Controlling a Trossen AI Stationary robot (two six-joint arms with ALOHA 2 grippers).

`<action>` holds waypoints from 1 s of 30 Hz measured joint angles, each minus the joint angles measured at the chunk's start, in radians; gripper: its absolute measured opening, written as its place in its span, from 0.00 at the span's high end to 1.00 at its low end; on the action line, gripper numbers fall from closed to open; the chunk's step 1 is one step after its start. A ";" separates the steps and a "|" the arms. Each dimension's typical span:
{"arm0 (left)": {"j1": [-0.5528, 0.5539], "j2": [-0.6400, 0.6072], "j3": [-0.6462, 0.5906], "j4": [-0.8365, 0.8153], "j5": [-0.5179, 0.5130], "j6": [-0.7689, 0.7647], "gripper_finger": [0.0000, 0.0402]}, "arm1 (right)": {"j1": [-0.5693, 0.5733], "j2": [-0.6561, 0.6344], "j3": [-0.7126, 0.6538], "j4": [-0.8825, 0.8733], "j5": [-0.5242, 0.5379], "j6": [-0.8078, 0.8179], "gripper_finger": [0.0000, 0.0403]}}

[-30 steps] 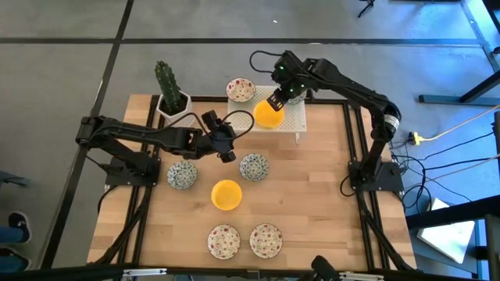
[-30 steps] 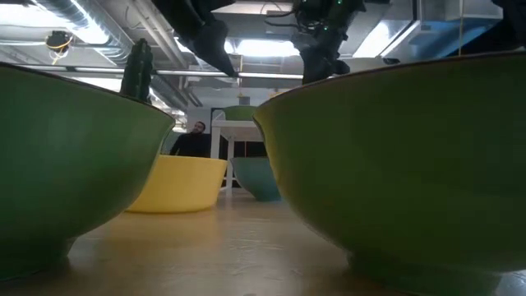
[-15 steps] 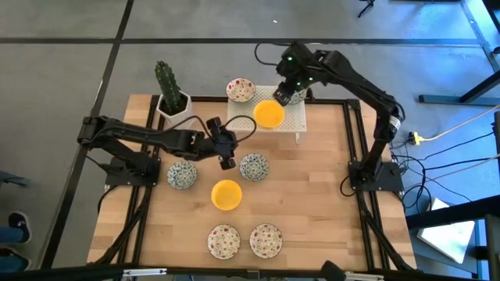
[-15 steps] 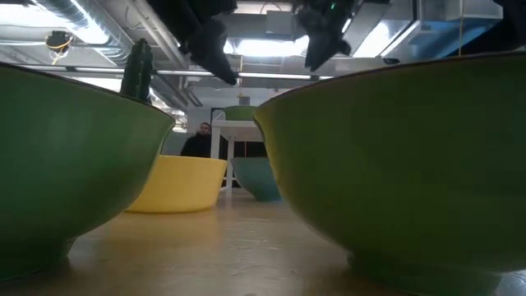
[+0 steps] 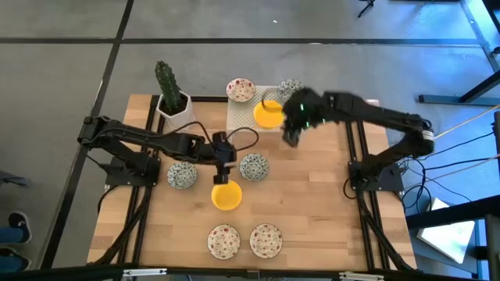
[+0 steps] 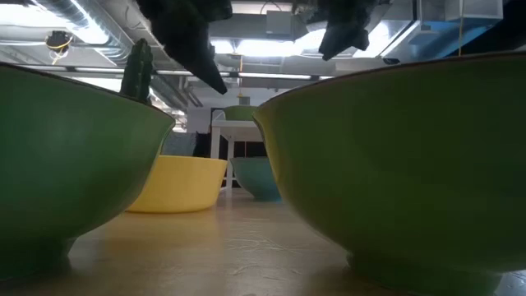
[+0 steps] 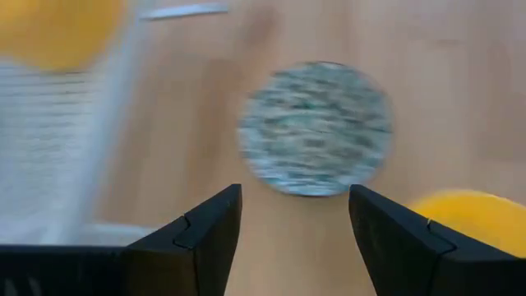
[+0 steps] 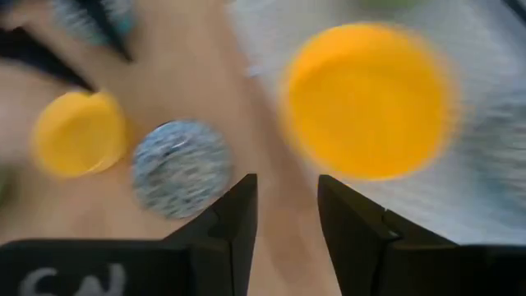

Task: Pick & Place Mini bowls
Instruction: Stack the right blue patterned bowl on top of the other blue patterned bowl on the shelf

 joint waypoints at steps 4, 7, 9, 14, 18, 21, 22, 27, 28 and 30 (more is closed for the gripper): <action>-0.019 0.054 -0.002 0.038 0.132 0.104 0.46 | 0.118 -0.079 -0.214 0.131 -0.033 -0.007 0.68; -0.035 0.102 -0.002 0.104 0.135 0.198 0.46 | 0.197 -0.099 -0.379 0.298 -0.078 -0.007 0.68; -0.043 0.130 -0.001 0.128 0.132 0.254 0.46 | 0.242 -0.093 -0.482 0.460 -0.110 -0.011 0.68; -0.060 0.140 -0.001 0.148 0.127 0.317 0.46 | 0.314 -0.017 -0.647 0.865 -0.178 -0.154 0.68; -0.092 0.109 -0.001 0.147 0.157 0.307 0.46 | 0.335 0.047 -0.616 0.906 -0.141 -0.252 0.68; -0.123 0.090 -0.001 0.102 0.167 0.343 0.46 | 0.336 0.107 -0.565 0.926 -0.157 -0.263 0.68; -0.133 0.081 -0.001 0.068 0.154 0.355 0.46 | 0.336 0.131 -0.546 0.936 -0.180 -0.265 0.68; -0.138 0.030 -0.016 -0.055 0.073 0.354 0.46 | 0.340 0.283 -0.447 0.903 -0.186 -0.305 0.64; -0.129 0.017 -0.031 -0.052 0.073 0.343 0.46 | 0.340 0.312 -0.425 0.873 -0.166 -0.323 0.62; -0.109 -0.015 -0.072 -0.018 0.081 0.333 0.48 | 0.339 0.364 -0.373 0.801 -0.125 -0.350 0.57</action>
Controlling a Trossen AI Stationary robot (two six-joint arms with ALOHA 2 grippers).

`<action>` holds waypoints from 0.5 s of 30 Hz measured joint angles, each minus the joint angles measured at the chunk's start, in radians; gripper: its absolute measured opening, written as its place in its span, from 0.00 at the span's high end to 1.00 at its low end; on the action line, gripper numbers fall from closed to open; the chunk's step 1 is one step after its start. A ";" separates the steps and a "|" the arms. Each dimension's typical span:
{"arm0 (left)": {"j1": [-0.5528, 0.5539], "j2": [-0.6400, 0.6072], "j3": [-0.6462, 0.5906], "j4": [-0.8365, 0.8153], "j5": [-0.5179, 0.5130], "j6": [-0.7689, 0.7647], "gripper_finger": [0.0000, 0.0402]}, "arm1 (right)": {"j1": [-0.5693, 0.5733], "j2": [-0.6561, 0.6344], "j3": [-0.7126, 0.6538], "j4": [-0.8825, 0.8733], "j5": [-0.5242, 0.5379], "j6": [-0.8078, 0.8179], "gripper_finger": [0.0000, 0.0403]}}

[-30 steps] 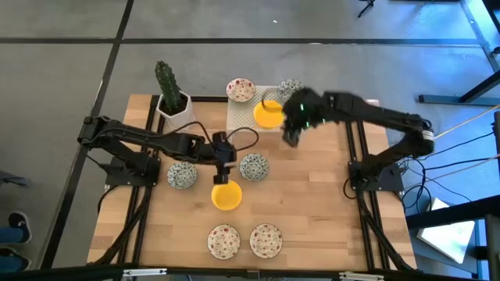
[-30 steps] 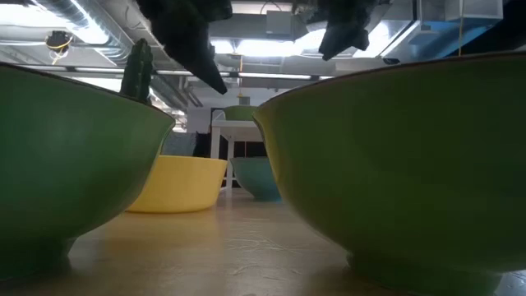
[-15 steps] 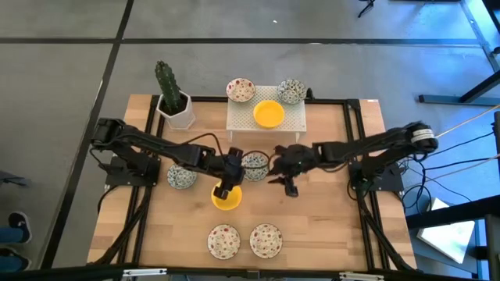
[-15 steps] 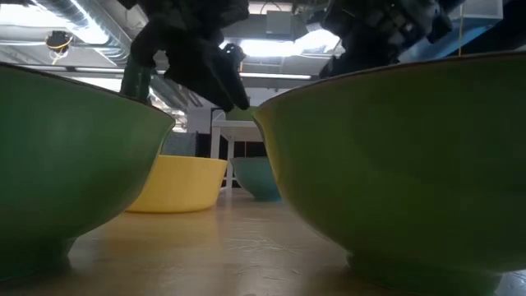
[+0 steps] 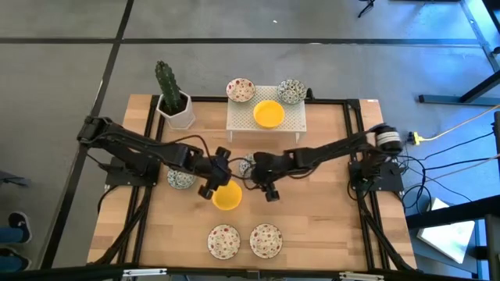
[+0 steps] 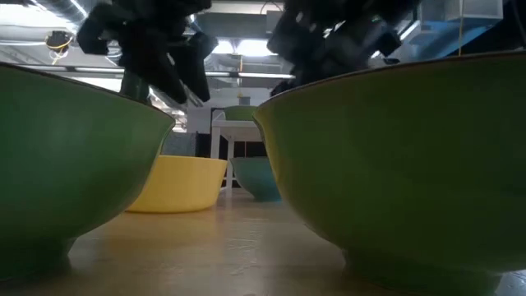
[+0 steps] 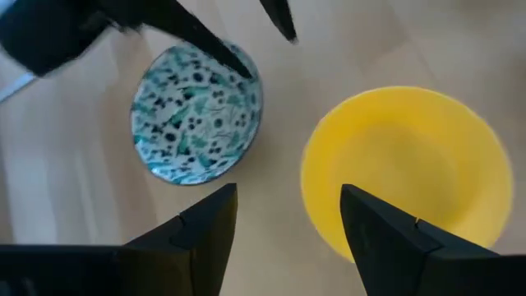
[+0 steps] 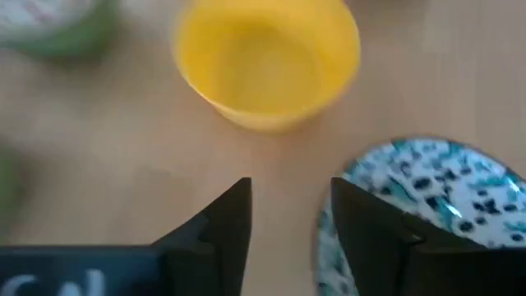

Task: Pick & Place Mini bowls
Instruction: Stack the right blue patterned bowl on top of the other blue patterned bowl on the shelf

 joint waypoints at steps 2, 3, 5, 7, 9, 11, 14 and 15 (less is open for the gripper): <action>0.025 -0.034 -0.057 0.042 0.015 -0.001 0.50 | 0.000 0.042 0.049 -0.093 0.045 -0.018 0.52; 0.040 -0.052 -0.086 0.059 0.023 0.001 0.50 | 0.000 0.060 0.073 -0.129 0.061 -0.023 0.49; 0.073 -0.091 -0.143 0.089 0.024 0.003 0.52 | 0.000 0.091 0.110 -0.204 0.105 -0.017 0.45; 0.106 -0.133 -0.187 0.132 0.027 -0.003 0.54 | 0.000 0.115 0.139 -0.249 0.144 -0.003 0.43; 0.136 -0.168 -0.219 0.166 0.046 -0.007 0.55 | 0.000 0.132 0.152 -0.270 0.164 0.005 0.42; 0.162 -0.199 -0.239 0.180 0.070 -0.014 0.56 | 0.000 0.148 0.156 -0.270 0.173 0.003 0.45; 0.186 -0.230 -0.239 0.188 0.079 -0.044 0.57 | -0.002 0.160 0.156 -0.269 0.173 -0.002 0.54; 0.190 -0.237 -0.239 0.189 0.078 -0.052 0.57 | -0.003 0.162 0.157 -0.267 0.173 -0.002 0.58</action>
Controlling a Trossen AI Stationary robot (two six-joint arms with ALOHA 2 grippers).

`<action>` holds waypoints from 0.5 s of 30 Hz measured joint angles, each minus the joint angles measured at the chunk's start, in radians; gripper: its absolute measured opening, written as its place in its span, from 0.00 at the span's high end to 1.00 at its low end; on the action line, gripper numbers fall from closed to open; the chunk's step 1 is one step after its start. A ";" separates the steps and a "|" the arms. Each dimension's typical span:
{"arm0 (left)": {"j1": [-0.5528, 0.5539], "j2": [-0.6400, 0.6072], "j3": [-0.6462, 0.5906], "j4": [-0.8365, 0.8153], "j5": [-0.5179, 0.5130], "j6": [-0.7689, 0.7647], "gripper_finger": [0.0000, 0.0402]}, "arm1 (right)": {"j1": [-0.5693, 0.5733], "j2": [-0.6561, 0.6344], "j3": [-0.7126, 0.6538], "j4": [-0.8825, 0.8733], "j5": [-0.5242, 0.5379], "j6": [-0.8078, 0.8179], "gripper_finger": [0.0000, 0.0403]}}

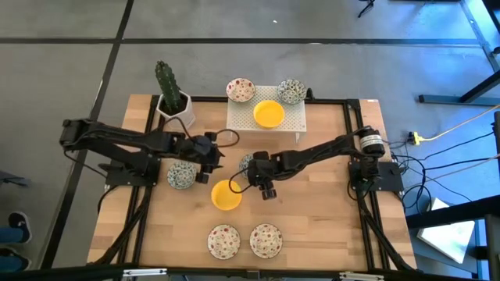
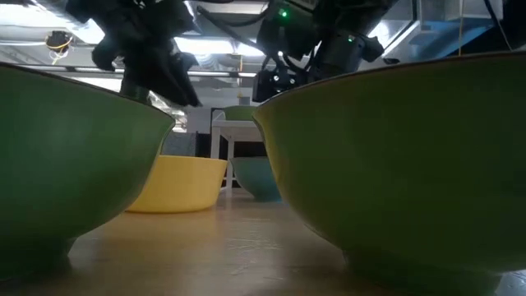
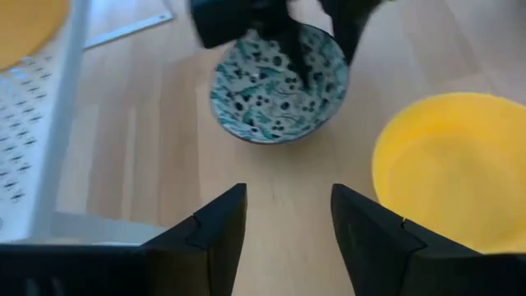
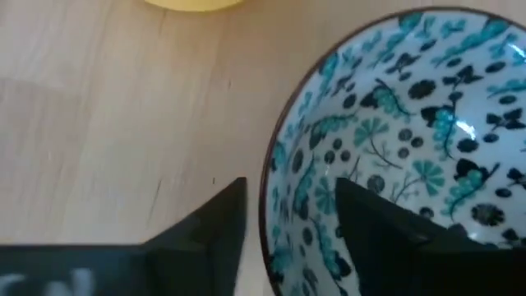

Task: Pick & Place Mini bowls
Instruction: Stack the right blue patterned bowl on top of the other blue patterned bowl on the shelf

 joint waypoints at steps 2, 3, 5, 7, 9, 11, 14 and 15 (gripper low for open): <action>0.007 -0.011 0.000 -0.001 -0.001 -0.011 0.57 | -0.001 0.000 0.000 -0.015 0.000 0.001 0.69; 0.009 -0.017 0.000 -0.003 -0.001 -0.014 0.57 | -0.001 0.000 0.001 -0.021 -0.001 0.001 0.75; 0.009 -0.023 0.000 -0.001 -0.001 -0.017 0.58 | 0.000 0.000 0.021 -0.058 0.009 -0.004 0.88; 0.009 -0.023 0.000 -0.001 -0.002 -0.016 0.58 | 0.006 -0.004 0.060 -0.116 0.013 -0.006 0.95; 0.009 -0.023 0.000 0.000 -0.003 -0.016 0.58 | 0.018 0.000 0.107 -0.221 0.018 -0.007 0.94; 0.009 -0.018 0.000 0.001 -0.005 -0.016 0.58 | 0.028 0.006 0.174 -0.325 0.009 -0.009 0.92; 0.009 -0.016 0.000 0.003 -0.005 -0.016 0.58 | 0.042 0.001 0.302 -0.504 0.010 -0.022 0.93; 0.009 -0.016 0.000 0.004 -0.005 -0.016 0.58 | 0.044 0.000 0.343 -0.572 0.010 -0.027 0.95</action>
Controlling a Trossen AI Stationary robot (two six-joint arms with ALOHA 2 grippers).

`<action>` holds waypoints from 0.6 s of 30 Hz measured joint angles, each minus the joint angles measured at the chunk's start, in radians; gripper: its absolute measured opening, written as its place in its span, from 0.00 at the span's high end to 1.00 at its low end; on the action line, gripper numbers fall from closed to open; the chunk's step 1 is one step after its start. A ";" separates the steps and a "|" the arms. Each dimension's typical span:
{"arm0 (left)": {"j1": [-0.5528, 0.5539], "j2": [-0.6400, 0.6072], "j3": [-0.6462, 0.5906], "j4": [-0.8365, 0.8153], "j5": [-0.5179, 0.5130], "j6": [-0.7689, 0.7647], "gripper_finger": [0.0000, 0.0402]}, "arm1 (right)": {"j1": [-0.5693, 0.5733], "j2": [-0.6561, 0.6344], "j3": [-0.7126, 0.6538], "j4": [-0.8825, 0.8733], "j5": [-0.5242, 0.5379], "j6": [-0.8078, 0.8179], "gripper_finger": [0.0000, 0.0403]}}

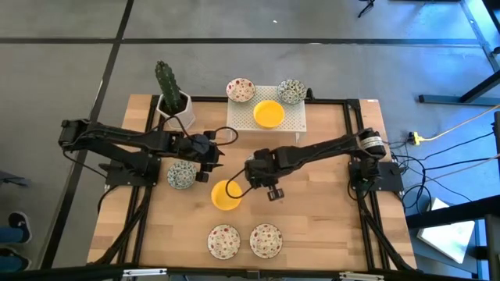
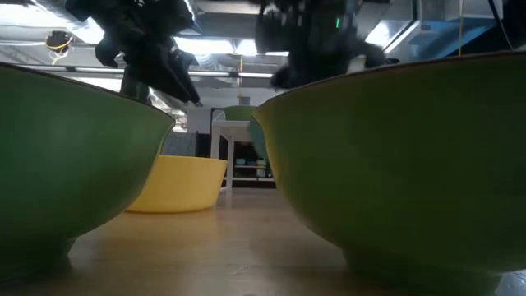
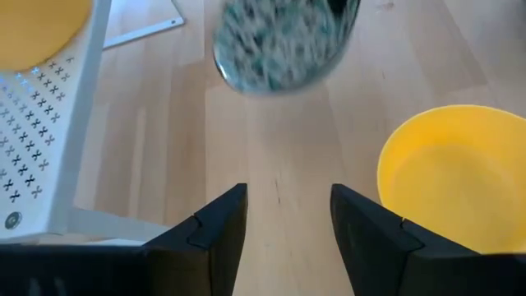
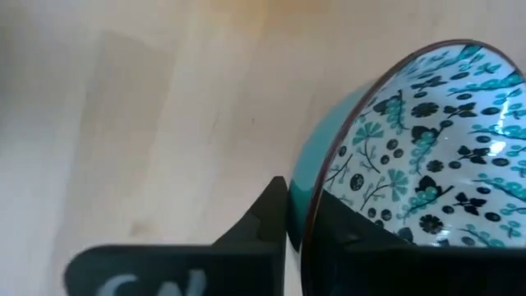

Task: Pick & Place Mini bowls
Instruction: Stack the right blue patterned bowl on top of the other blue patterned bowl on the shelf

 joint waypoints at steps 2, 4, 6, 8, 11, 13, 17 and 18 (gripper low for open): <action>0.000 0.000 0.000 -0.001 0.000 0.000 0.58 | -0.001 0.000 0.080 -0.149 0.002 -0.007 0.96; 0.000 0.000 0.000 0.000 0.000 0.000 0.58 | -0.002 -0.001 0.158 -0.259 0.011 -0.020 0.96; 0.000 0.000 0.000 -0.001 0.000 0.002 0.58 | -0.004 -0.018 0.221 -0.341 0.054 -0.021 0.96; 0.000 0.000 0.000 -0.001 0.000 0.003 0.58 | -0.015 -0.049 0.267 -0.402 0.115 -0.007 0.96; 0.000 0.000 0.000 -0.001 0.000 0.007 0.58 | -0.049 -0.112 0.313 -0.441 0.200 0.009 0.96; 0.000 0.000 0.000 -0.001 0.003 0.027 0.58 | -0.079 -0.166 0.330 -0.446 0.224 0.008 0.96; 0.000 0.000 0.000 0.009 0.008 0.080 0.58 | -0.182 -0.257 0.343 -0.430 0.230 0.001 0.96; 0.000 0.000 0.000 0.021 0.007 0.096 0.58 | -0.224 -0.271 0.343 -0.430 0.229 0.001 0.96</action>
